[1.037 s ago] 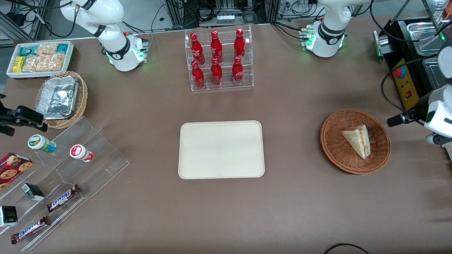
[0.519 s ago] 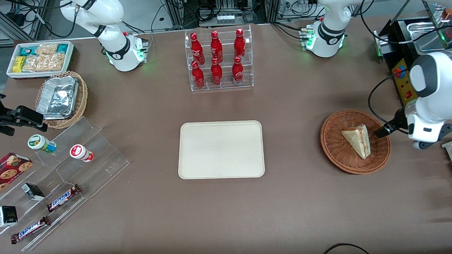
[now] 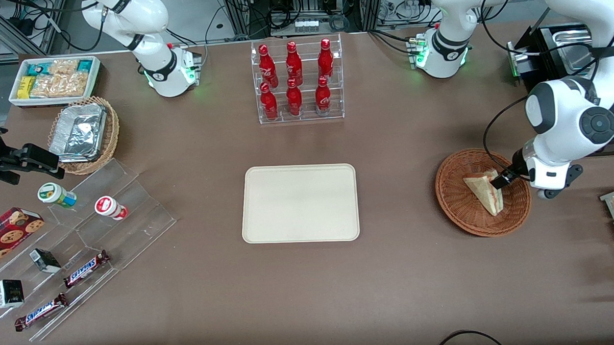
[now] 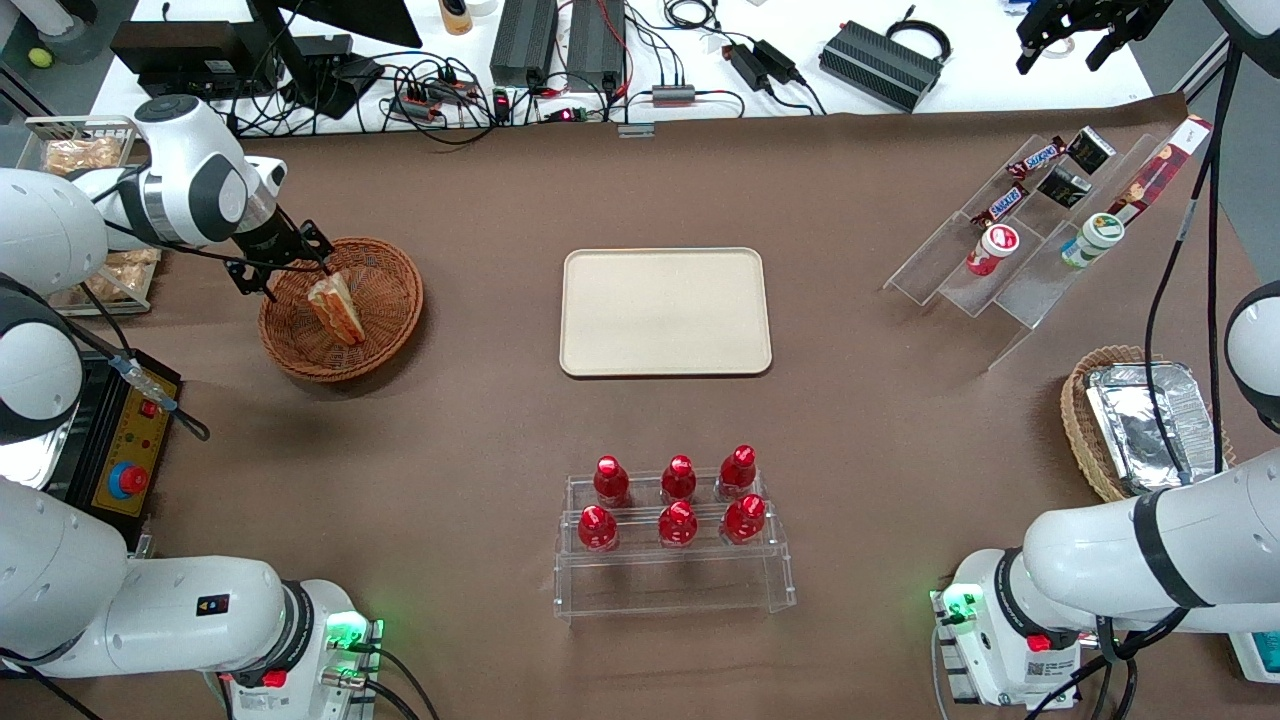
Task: Place sandwich from basket to tray
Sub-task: 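Lower the open left gripper over the wrapped sandwich in the basket, then close the left gripper on the wrapped sandwich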
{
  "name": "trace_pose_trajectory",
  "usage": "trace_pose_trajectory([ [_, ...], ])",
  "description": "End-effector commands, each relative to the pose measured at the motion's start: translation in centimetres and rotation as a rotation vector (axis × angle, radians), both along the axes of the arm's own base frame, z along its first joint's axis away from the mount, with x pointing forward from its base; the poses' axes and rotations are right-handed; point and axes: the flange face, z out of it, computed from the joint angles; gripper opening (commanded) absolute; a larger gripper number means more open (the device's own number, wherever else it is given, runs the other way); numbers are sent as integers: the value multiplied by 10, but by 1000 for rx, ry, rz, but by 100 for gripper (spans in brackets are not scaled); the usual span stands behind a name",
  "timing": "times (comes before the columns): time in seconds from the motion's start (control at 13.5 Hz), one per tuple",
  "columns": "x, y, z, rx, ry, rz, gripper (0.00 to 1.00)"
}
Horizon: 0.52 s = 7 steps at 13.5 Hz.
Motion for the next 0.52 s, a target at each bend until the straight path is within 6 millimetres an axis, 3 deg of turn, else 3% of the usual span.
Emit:
trace_pose_trajectory([
  [0.0,1,-13,-11,3,-15,18,100],
  [0.44,1,-24,-35,9,-14,-9,100],
])
